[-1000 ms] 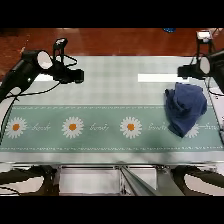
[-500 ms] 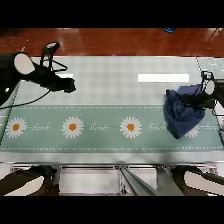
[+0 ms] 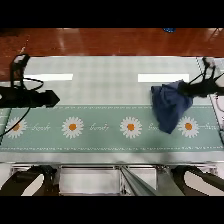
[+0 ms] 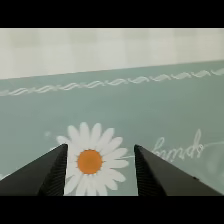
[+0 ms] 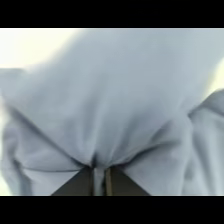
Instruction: Fold the shirts.
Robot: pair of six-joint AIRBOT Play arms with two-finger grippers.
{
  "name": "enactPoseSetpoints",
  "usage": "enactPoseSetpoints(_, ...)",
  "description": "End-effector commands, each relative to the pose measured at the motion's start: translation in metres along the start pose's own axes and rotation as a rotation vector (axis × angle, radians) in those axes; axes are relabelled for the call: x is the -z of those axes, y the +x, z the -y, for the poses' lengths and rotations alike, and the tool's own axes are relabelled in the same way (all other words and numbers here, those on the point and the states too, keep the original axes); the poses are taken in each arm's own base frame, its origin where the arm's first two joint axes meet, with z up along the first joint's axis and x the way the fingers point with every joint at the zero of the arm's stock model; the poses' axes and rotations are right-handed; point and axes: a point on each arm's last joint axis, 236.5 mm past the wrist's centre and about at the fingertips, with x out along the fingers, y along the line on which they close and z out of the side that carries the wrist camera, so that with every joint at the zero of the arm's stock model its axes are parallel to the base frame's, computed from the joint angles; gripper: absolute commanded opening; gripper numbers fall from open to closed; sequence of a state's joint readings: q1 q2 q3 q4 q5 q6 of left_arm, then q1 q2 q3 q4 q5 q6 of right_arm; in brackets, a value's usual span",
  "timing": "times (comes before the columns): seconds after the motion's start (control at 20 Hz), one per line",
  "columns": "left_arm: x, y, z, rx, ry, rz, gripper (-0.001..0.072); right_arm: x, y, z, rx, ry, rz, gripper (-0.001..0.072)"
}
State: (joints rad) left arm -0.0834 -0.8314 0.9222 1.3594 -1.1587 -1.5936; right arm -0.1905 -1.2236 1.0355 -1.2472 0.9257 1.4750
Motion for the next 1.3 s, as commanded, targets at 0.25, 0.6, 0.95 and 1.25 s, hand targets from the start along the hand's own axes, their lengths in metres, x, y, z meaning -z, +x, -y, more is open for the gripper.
enactPoseSetpoints(0.25,0.049,-0.016,-0.014,0.022,-0.165,0.042,0.0509,-0.118,-0.282,-0.171,-0.445,-0.308,0.658,0.0024)
enactPoseSetpoints(0.6,0.034,0.005,0.008,0.165,-0.238,0.158,0.0509,-0.031,-0.292,-0.261,-0.649,-0.606,0.424,0.0024)
enactPoseSetpoints(0.95,0.041,0.005,0.019,0.209,-0.257,0.12,0.0509,0.088,-0.114,-0.33,-0.57,-0.705,-0.023,0.0024)
enactPoseSetpoints(1.25,0.065,0.009,0.051,0.267,-0.144,0.022,0.0509,0.195,0.031,-0.372,-0.559,-0.558,-0.373,0.0044)
